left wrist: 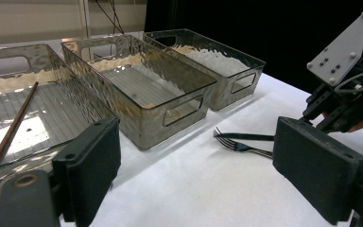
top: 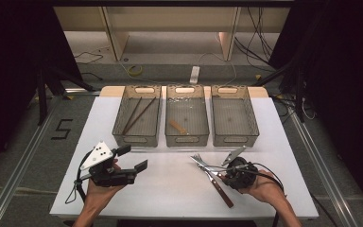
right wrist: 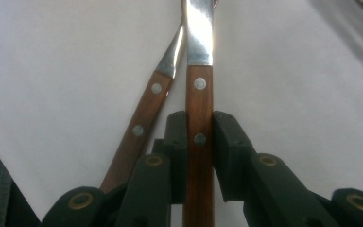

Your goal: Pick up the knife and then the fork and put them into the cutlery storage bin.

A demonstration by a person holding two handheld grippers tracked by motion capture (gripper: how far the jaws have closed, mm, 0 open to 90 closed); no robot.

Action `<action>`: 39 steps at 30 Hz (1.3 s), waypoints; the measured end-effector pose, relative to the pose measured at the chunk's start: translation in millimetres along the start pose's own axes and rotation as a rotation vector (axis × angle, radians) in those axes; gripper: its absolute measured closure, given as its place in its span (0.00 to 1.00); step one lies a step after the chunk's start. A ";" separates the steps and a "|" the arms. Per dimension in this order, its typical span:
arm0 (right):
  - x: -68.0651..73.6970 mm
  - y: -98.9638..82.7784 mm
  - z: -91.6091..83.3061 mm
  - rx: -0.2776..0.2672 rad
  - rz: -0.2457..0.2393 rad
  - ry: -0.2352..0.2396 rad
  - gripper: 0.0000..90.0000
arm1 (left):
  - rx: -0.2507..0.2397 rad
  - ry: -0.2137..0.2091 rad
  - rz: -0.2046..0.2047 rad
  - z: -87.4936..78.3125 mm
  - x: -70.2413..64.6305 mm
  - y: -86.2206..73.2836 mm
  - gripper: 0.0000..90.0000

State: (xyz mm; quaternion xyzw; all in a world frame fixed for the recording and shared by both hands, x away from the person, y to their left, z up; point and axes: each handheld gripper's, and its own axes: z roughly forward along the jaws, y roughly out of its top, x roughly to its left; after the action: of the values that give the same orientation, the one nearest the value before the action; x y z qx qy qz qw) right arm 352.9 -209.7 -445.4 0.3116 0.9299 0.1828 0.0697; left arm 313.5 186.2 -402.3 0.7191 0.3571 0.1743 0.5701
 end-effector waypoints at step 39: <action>-66.9 38.0 -58.9 -0.379 0.209 -0.066 0.86 | -0.033 0.009 -0.011 -2.6 3.3 -0.4 0.17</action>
State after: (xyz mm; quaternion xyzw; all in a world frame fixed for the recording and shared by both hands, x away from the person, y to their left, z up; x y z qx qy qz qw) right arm 412.9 -239.6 -375.4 0.3937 0.8387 0.3500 0.1381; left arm 313.9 190.4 -402.5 0.7069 0.3605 0.1804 0.5812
